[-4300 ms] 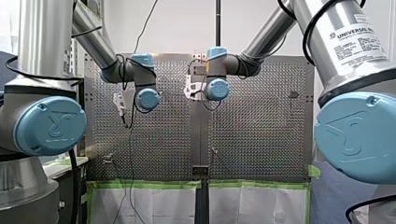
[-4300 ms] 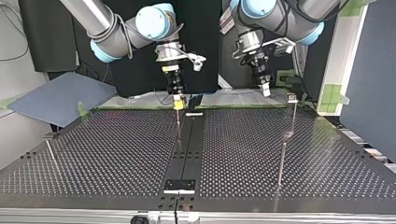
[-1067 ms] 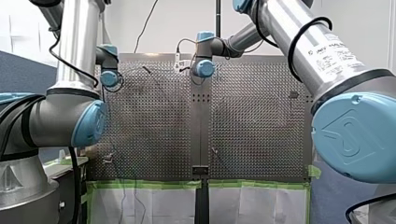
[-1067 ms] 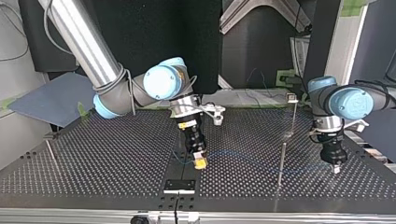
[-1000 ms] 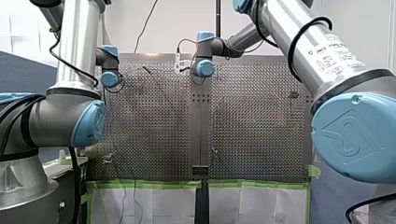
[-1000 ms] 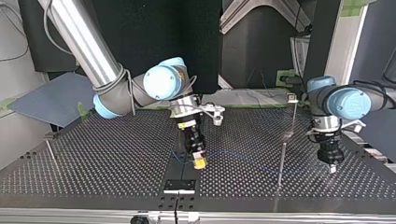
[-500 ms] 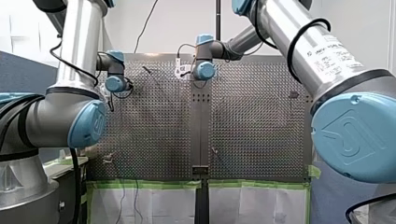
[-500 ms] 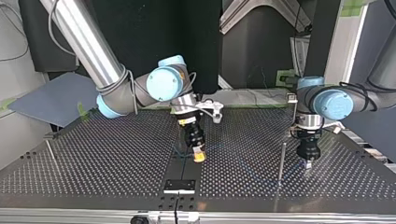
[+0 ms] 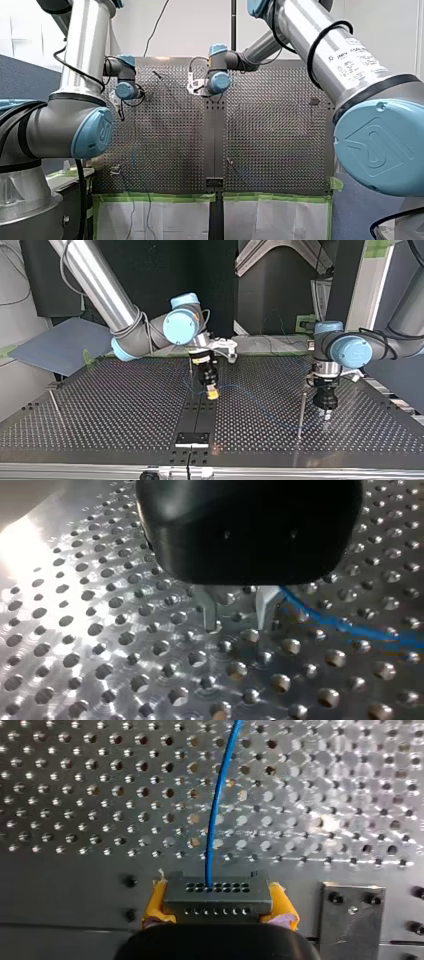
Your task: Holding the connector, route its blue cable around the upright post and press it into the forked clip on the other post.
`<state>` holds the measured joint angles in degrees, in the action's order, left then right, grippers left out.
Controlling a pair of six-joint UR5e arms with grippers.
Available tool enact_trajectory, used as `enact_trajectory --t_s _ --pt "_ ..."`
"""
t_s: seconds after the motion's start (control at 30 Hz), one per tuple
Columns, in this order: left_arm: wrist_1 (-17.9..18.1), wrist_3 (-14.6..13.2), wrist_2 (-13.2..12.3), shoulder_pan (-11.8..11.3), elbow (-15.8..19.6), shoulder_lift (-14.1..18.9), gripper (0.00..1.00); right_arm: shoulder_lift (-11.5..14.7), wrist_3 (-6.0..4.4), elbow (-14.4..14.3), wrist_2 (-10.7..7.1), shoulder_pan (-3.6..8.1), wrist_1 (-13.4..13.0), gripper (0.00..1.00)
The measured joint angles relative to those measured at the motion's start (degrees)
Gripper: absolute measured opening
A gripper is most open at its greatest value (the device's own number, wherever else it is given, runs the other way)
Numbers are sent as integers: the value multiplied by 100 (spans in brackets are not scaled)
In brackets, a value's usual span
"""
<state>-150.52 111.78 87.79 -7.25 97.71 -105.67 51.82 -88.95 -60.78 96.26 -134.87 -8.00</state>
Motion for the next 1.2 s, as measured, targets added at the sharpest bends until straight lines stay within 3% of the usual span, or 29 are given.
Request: enact_trajectory --t_s 0.07,0.1,0.17,0.23,0.57,1.0,1.2 --pt "-74 -10 16 7 0 1 83 0 3 -20 4 5 1 16" --pt "-126 -23 34 13 0 5 83 0 4 -26 5 8 3 16" --pt "-214 -45 65 25 0 15 96 0 6 -31 7 13 5 16" --pt "-321 -66 91 47 0 27 100 0 6 -33 7 17 7 16" --pt "-500 -85 193 172 0 42 100 -3 1 -186 10 26 -98 16" --pt "-498 -8 216 234 0 43 100 -3 -28 -825 136 37 -696 16" --pt "-497 37 216 240 0 40 100 -2 -164 -1161 341 137 -1032 16"
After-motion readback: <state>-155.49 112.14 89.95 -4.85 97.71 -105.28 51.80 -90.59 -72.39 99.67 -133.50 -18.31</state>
